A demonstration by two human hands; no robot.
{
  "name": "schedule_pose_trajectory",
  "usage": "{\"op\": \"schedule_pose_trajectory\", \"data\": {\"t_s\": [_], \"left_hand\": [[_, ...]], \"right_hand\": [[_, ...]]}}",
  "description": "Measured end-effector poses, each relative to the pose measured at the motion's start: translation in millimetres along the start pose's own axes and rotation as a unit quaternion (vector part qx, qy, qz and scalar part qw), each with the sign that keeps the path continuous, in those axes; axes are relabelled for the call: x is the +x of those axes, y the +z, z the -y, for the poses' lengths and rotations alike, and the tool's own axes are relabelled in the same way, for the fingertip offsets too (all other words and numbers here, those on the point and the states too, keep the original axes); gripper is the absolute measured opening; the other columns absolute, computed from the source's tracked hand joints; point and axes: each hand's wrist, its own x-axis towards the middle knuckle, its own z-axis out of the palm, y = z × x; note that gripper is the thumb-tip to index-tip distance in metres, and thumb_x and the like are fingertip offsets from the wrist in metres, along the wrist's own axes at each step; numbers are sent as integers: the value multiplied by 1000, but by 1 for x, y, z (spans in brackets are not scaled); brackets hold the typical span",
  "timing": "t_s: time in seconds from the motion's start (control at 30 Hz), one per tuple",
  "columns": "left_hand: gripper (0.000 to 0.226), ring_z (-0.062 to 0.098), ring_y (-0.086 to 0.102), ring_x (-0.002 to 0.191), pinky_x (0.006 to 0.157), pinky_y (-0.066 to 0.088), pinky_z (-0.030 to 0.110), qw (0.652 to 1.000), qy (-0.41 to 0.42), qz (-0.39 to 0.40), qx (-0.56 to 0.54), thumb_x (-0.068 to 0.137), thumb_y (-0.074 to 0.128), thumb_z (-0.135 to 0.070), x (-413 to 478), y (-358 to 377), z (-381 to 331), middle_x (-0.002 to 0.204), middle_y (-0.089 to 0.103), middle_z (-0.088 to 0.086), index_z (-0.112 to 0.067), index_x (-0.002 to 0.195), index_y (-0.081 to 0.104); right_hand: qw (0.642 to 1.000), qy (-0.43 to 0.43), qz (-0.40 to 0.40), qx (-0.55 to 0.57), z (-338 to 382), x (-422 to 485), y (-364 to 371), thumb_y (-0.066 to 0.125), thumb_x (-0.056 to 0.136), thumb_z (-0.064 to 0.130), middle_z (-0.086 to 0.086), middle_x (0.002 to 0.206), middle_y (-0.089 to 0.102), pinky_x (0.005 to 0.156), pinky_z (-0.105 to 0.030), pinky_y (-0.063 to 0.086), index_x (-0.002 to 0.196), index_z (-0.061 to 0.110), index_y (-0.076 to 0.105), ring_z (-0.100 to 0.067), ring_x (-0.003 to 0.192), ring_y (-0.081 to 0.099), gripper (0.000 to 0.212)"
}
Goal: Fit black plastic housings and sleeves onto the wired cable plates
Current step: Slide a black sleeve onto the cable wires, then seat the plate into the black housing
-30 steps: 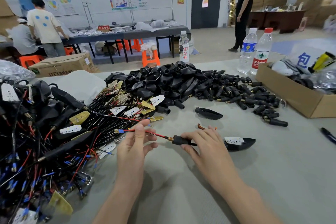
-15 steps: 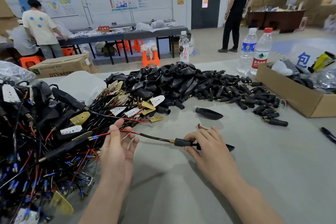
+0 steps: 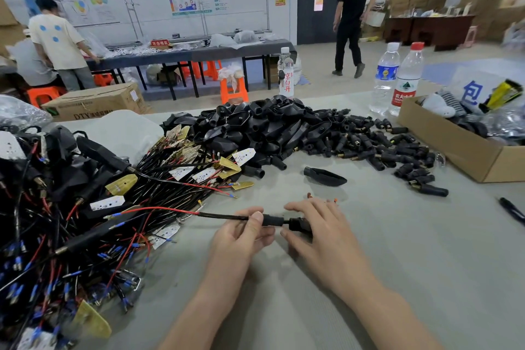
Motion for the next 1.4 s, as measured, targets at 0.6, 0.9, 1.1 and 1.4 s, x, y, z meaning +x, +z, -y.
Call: {"op": "schedule_pose_trajectory", "data": {"t_s": [0.6, 0.9, 1.1, 1.4], "left_hand": [[20, 25, 73, 90, 74, 60, 30, 995, -33, -29, -93, 100, 55, -20, 9, -9, -2, 99, 74, 16, -5, 110, 65], [23, 26, 72, 89, 75, 59, 32, 997, -27, -4, -75, 99, 56, -21, 7, -8, -2, 95, 73, 12, -4, 113, 64], [20, 30, 72, 95, 76, 61, 35, 994, -27, -4, -103, 102, 52, -15, 5, -9, -6, 94, 74, 11, -5, 114, 64], [21, 39, 72, 93, 72, 62, 40, 978, -76, 6, -192, 104, 38, -12, 6, -11, -15, 95, 69, 15, -10, 108, 59]], "right_hand": [[995, 51, 88, 16, -22, 2, 2, 61, 92, 32, 33, 108, 37, 87, -25, 45, 116, 41, 50, -1, 123, 37, 28], [997, 25, 77, 13, -22, 0, 5, 61, 91, 31, 22, 115, 43, 88, -22, 42, 119, 40, 52, -3, 120, 39, 30], [990, 76, 90, 77, -19, 2, 3, 51, 87, 63, 34, 115, 45, 87, -6, 34, 113, 47, 47, 13, 114, 38, 31], [962, 207, 45, 171, -17, 9, -3, 55, 99, 36, 13, 133, 57, 106, -32, 41, 134, 23, 57, -6, 122, 52, 37]]}}
